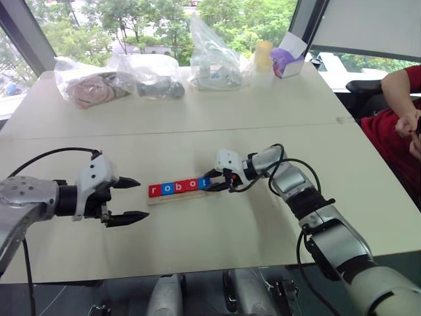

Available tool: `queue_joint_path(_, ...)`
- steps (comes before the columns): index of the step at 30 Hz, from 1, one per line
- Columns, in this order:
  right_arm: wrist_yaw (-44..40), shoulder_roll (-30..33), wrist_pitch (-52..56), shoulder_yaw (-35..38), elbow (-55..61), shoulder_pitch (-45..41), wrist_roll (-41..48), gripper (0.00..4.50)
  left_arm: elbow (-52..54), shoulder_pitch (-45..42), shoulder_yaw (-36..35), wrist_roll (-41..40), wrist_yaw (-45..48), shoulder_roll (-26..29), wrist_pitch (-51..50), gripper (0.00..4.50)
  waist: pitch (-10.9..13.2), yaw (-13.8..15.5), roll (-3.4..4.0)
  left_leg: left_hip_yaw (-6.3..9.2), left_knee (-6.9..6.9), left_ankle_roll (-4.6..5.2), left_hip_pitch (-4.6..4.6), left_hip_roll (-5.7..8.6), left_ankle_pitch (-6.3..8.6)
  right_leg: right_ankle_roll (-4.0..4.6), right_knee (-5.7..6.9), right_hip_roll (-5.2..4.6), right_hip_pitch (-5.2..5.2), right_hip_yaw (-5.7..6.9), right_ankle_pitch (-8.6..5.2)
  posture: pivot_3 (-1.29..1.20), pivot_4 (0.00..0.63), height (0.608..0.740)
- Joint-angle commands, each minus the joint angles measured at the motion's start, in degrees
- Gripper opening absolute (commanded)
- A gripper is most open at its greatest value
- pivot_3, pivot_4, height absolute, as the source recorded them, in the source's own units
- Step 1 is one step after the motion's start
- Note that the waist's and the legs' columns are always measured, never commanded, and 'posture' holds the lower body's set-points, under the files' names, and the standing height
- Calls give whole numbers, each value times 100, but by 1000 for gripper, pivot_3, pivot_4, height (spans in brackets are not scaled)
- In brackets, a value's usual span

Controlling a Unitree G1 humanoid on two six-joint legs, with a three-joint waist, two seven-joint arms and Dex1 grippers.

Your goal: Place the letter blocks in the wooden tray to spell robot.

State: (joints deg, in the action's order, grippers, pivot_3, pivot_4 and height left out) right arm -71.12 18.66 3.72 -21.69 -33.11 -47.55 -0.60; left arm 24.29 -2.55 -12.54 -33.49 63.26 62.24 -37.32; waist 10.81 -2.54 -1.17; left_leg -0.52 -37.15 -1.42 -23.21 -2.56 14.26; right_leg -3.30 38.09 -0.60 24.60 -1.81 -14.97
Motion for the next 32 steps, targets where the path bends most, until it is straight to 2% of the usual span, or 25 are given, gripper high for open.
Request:
queue_joint_path(1,13,-69,-86,37,-25,-95,-21,1141,157,-6,-72,-19,-59,-13,-19,4500,0,-1,0,0,0,0,0,0,0,0,0,0,0,0,0,0,150,740)
queue_joint_path(6,7,-118,-151,35,-109,-75,-45,1141,185,12,-41,12,-112,-49,-6,4500,0,-4,0,-1,0,0,2,-1,0,1,1,1,0,0,0,0,150,740)
queue_joint_path(8,16,-130,-200,46,-122,-71,-45,2184,190,19,-39,10,-121,-47,-3,4500,0,-6,0,-1,0,0,4,-2,0,1,1,1,-1,0,1,0,150,740)
queue_joint_path(9,58,-127,-295,57,-129,-76,-65,2502,190,22,-40,9,-127,-47,-4,4500,0,-6,0,-2,0,0,4,-2,0,1,1,2,-1,0,1,0,150,740)
queue_joint_path(11,210,-131,-398,142,-179,-124,-73,3637,197,24,-32,13,-148,-51,-8,4500,0,0,0,-2,1,0,3,-2,0,1,1,2,-1,0,1,0,150,740)
queue_joint_path(12,235,-111,-425,196,-178,-157,-43,4065,201,25,-30,12,-159,-55,-10,4500,0,1,0,-2,1,0,3,-2,0,1,1,1,-1,0,1,0,150,740)
queue_joint_path(18,361,82,-407,441,141,-98,72,4065,233,38,-5,10,-221,-86,-15,4500,0,13,0,-2,1,0,2,-2,0,1,0,-1,-1,0,1,0,150,740)
queue_joint_path(21,440,237,74,685,626,108,285,4065,263,42,-79,-77,-278,-143,-78,4500,0,11,0,-2,1,0,1,-2,0,1,0,-1,-1,0,1,0,150,740)
queue_joint_path(25,410,731,1620,1244,2409,834,1033,4065,110,241,-612,-237,-572,-421,-214,4500,0,31,-1,1,3,0,-1,-9,0,0,0,-4,-1,0,1,0,150,740)
queue_joint_path(27,537,1082,2590,1563,3649,1484,1506,4065,-239,680,-818,250,-648,-393,107,4500,-1,41,1,3,4,0,-6,-11,0,0,-1,-5,2,2,1,0,150,740)
queue_joint_path(30,767,1605,3606,1869,5130,2552,1957,4065,-373,1049,-1284,156,-774,-601,55,4500,-2,52,-1,10,7,0,-4,-11,1,2,-2,-5,0,8,-1,0,150,740)
queue_joint_path(32,963,1828,3920,2043,5692,3207,2103,4065,-299,1294,-1515,35,-777,-684,-101,4500,-3,53,-2,12,7,0,-2,-14,1,14,-6,-7,-3,11,-9,0,150,740)
